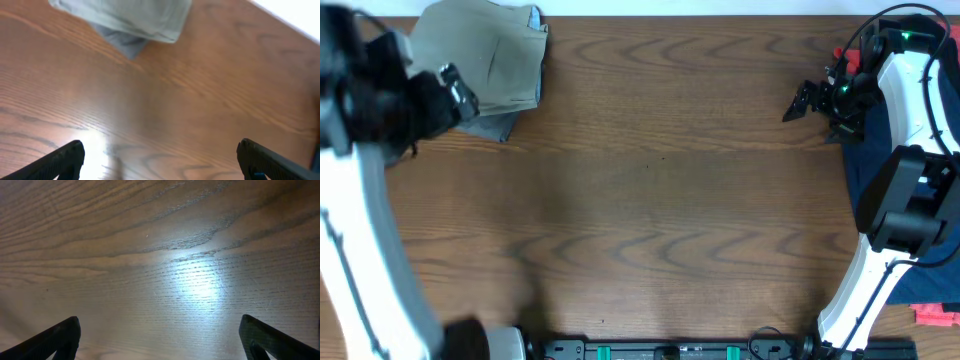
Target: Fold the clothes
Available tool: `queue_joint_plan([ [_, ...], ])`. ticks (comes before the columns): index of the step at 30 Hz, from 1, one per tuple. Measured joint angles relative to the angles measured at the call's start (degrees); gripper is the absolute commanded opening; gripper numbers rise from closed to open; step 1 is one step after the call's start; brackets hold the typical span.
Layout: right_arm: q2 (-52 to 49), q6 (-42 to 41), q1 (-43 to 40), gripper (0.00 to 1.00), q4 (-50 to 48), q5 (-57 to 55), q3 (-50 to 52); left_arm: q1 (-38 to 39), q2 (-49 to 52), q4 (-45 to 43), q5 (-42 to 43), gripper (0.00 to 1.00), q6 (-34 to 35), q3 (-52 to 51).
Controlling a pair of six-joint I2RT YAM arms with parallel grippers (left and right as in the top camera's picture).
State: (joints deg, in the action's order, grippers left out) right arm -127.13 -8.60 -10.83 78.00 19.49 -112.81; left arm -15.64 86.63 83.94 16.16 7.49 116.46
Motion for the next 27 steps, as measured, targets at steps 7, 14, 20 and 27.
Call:
queue_joint_plan([
  [7, 0.0, 0.0, 0.0, 0.99, 0.0, 0.0, 0.0, 0.0, -20.7, 0.3, 1.0, 0.98, 0.0, -11.5],
  [14, 0.0, 0.0, 0.0, 0.99, 0.0, 0.0, 0.1, 0.0, -42.5, 1.7, 5.2, 0.98, 0.1, -29.9],
  [20, 0.0, 0.0, 0.0, 0.99, 0.0, 0.0, 0.1, 0.0, -54.3, 7.8, 7.7, 0.98, 1.7, -39.4],
  [27, 0.0, 0.0, 0.0, 0.99, 0.0, 0.0, 0.1, 0.0, -59.1, 8.4, 8.1, 0.98, 3.3, -40.4],
])
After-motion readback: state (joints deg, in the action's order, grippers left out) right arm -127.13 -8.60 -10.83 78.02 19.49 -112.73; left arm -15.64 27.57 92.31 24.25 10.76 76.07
